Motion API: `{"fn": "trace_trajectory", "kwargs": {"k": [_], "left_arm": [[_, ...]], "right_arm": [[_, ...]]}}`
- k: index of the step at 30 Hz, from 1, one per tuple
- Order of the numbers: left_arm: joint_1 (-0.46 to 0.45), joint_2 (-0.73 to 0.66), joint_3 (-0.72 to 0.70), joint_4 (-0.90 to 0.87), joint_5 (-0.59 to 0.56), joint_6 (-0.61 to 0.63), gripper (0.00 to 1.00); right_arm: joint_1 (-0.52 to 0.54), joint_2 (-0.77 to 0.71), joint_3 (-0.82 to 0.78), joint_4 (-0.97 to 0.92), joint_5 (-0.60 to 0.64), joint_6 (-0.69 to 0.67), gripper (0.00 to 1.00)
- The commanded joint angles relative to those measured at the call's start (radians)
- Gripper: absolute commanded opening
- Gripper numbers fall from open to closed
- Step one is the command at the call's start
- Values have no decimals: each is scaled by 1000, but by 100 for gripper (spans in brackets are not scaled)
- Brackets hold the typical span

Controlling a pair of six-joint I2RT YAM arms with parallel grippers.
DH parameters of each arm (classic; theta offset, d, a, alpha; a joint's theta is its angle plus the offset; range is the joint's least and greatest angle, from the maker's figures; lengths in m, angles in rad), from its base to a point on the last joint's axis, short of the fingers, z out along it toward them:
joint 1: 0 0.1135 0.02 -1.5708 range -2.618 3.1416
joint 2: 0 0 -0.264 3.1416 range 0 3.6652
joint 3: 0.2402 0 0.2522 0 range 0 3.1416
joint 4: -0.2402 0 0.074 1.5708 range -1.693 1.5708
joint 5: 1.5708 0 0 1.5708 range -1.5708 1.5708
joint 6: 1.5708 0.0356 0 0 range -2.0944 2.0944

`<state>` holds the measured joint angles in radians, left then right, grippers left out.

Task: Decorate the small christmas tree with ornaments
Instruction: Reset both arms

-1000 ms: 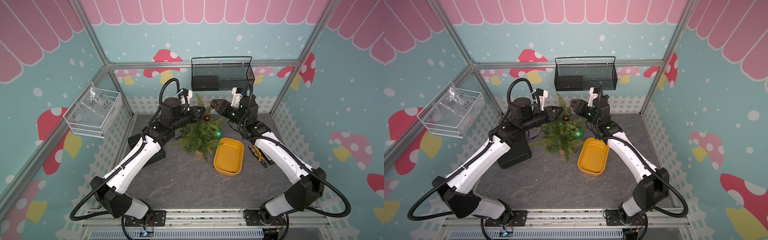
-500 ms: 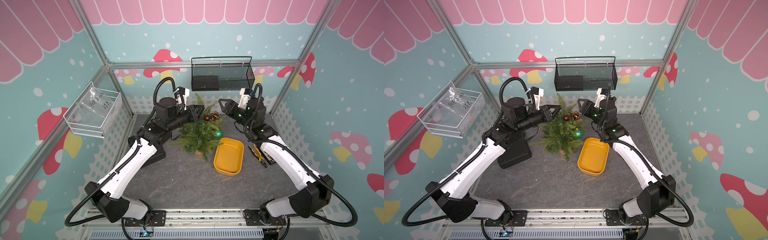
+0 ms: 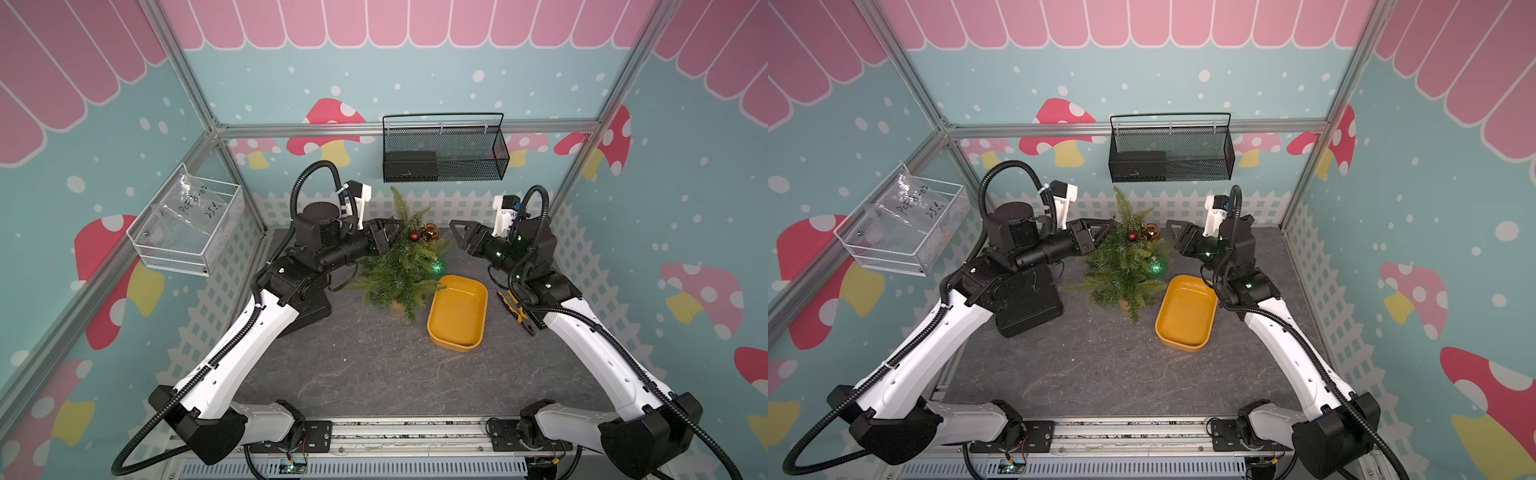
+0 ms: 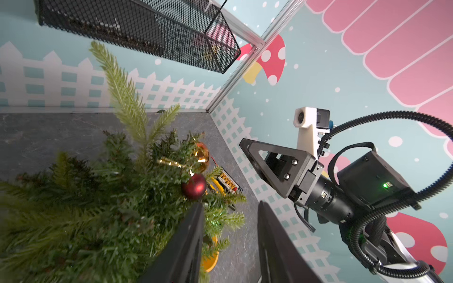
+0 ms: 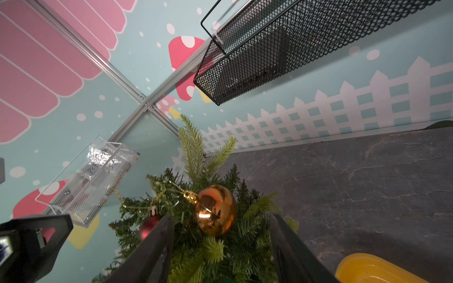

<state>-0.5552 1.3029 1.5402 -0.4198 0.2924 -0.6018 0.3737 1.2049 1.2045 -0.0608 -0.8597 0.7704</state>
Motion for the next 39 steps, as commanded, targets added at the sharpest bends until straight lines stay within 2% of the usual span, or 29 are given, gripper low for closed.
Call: {"fn": "trace_trajectory", "kwargs": {"k": [1,6,8,9,11,12,17,21,24,28,32,39], "left_arm": [[6,-42,-37,-57,22,-5,42],[7,-98,-107,-71,22,-17,48],[7,-120,-136,-71,23,-25,54],[6,-131,-152,-71,24,-29,58],[6,-152,-183,-70,22,-37,65],[7,-164,-203,-71,21,-42,82],[3,-238,-328,-71,8,-59,85],[-1,-339,-484,-80,-72,-50,86],[-6,-414,-618,-89,-152,-45,87],[-22,-512,-790,-52,-293,-33,87],[-25,-598,-931,32,-427,-16,87],[-22,-529,-984,98,-649,76,87]], "right_arm": [[-2,-43,-24,-62,-42,-88,67],[-2,-85,-82,-131,-50,-136,72],[-2,-104,-99,-148,-56,-154,75],[-2,-112,-107,-156,-63,-163,99],[-1,-130,-124,-171,-84,-186,99],[-2,-140,-136,-180,-94,-198,100],[-1,-224,-246,-193,-128,-262,99],[-1,-291,-374,-211,-81,-305,99],[-1,-327,-490,-221,5,-345,98],[1,-373,-631,-172,205,-357,98],[0,-421,-746,-28,367,-364,98],[-1,-455,-864,224,812,-312,99]]}}
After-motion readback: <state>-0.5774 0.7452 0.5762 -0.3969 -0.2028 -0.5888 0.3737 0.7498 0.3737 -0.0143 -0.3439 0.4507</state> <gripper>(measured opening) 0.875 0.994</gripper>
